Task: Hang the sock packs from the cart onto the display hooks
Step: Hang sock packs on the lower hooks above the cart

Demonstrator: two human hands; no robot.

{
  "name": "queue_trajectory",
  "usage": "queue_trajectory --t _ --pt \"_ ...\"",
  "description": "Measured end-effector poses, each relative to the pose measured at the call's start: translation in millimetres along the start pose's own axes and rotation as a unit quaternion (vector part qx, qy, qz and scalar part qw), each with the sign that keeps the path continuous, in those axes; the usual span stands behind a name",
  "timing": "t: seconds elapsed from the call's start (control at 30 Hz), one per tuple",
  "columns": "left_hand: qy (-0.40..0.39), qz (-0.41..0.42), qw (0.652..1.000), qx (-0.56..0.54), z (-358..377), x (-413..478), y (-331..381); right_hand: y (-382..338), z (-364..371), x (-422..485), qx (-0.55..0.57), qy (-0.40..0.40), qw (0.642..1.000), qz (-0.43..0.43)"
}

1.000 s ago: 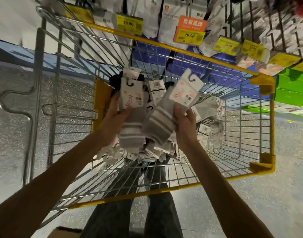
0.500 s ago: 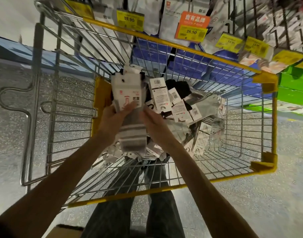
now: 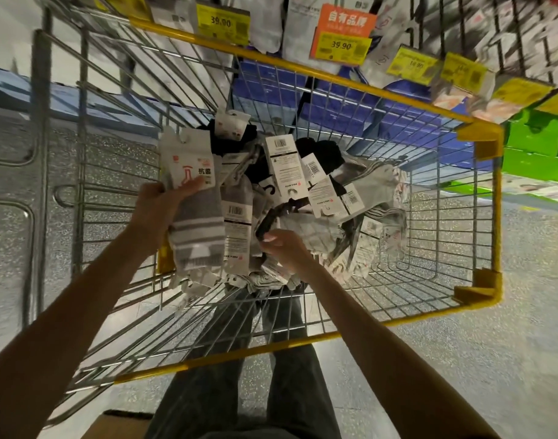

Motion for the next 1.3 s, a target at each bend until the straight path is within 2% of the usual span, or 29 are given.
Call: queue_trajectory --t 0.13,0.23,0.4,0.47,0.53,0.6,0.67,0.73,0.83,0.87,0.93,0.97,1.07,1.17,1.3 --pt "-0.011 -0.017 1.000 0.004 7.0 -1.0 -9.7 3.2 39.1 32.2 0.042 -0.057 0.997 0.009" --pt "-0.003 -0.027 1.000 -0.007 1.4 -4.1 -14.7 -23.8 44.5 18.6 0.079 -0.037 0.996 -0.014" --pt "0.030 -0.020 0.999 -0.035 -19.0 -10.3 -4.6 -58.0 -3.6 -12.1 0.103 0.035 0.991 -0.075" --pt "0.044 -0.002 0.999 -0.022 -27.0 -12.2 4.5 -55.9 -34.1 -20.7 0.082 0.038 0.994 -0.057" --pt "0.047 0.022 0.999 -0.010 -26.9 -14.7 13.2 -46.0 -57.5 -29.1 0.112 0.014 0.993 -0.034" --pt "0.034 0.042 0.999 0.002 -18.9 -15.9 18.0 -37.0 -65.3 -36.5 0.236 -0.024 0.971 -0.028" --pt "0.022 0.050 0.998 0.027 -8.4 -16.6 17.7 -32.6 -61.8 -46.2 0.386 -0.060 0.920 -0.025" --pt "0.018 0.063 0.995 0.075 1.9 -18.9 19.4 -39.0 -58.0 -57.5 0.484 -0.069 0.870 -0.057" --pt "0.017 0.095 0.986 0.133 14.2 -21.6 23.9 -57.3 -69.8 -76.3 0.464 -0.021 0.871 -0.157" --pt "0.024 0.103 0.983 0.148 16.2 -22.7 27.3 -63.6 -69.8 -82.8 0.482 -0.019 0.857 -0.181" --pt "0.034 0.123 0.976 0.178 22.6 -28.6 36.8 -75.9 -65.2 -97.1 0.450 -0.024 0.868 -0.206" --pt "0.035 0.131 0.973 0.188 26.2 -30.1 40.2 -77.6 -62.7 -99.7 0.454 -0.023 0.869 -0.198" --pt "0.024 0.119 0.974 0.192 33.6 -31.5 44.0 -77.6 -50.3 -112.5 0.547 -0.017 0.826 -0.135" --pt "-0.037 0.112 0.981 0.152 53.8 -43.7 64.2 -112.2 -46.9 -144.4 0.552 -0.011 0.821 -0.144" --pt "-0.113 0.105 0.980 0.129 92.8 -68.3 86.1 -148.0 -59.6 -174.5 0.557 0.038 0.814 -0.160"
Point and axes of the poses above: each hand's wrist, its own x-axis towards the middle knuckle, its own z-axis out of the palm, y = z × x, the point moved 10 cm from there along x, towards the middle knuckle, and after that the axes turned 10 degrees about -y, right-handed, at the moved point
